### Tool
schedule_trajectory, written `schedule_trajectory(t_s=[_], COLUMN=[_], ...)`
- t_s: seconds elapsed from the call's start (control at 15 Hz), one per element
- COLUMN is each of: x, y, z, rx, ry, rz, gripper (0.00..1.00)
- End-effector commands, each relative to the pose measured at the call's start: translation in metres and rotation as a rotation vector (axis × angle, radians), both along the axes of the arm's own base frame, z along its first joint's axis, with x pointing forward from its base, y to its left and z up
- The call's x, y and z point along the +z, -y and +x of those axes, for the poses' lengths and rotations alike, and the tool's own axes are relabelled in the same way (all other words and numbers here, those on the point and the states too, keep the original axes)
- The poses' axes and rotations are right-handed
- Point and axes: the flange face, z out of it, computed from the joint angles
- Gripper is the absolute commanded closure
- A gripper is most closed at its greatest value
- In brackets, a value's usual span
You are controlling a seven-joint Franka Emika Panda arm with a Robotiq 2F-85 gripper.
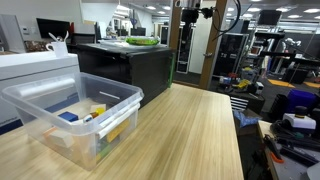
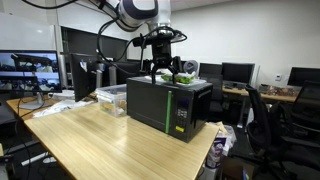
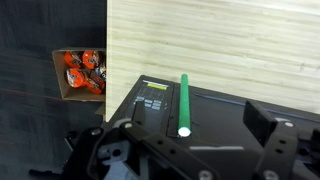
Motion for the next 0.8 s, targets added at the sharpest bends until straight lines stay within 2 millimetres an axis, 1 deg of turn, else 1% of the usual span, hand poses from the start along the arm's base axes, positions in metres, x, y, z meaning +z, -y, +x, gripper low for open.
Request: schedule_trajectory(t_s=[0.0, 0.07, 0.27, 0.47, 0.53, 0.6, 0.73], x=[-0.014, -0.03, -0.052, -0.074, -0.077, -0.079, -0.075], y=[0.02, 0.021, 0.019, 0.01, 0.008, 0.006, 0.001], z=[0.022, 0.03, 0.038, 0.05, 0.051, 0.052, 0.05], rx=[0.001, -0.068, -0.103, -0.119, -0.127, -0.13, -0.136], ry=[0.078, 0.128, 0.149, 0.15, 0.143, 0.138, 0.129], rz=[-0.033, -0.03, -0.032, -0.029, -0.025, -0.022, -0.011], gripper=[0.0, 0.0, 0.0, 0.0, 0.24, 0.27, 0.41])
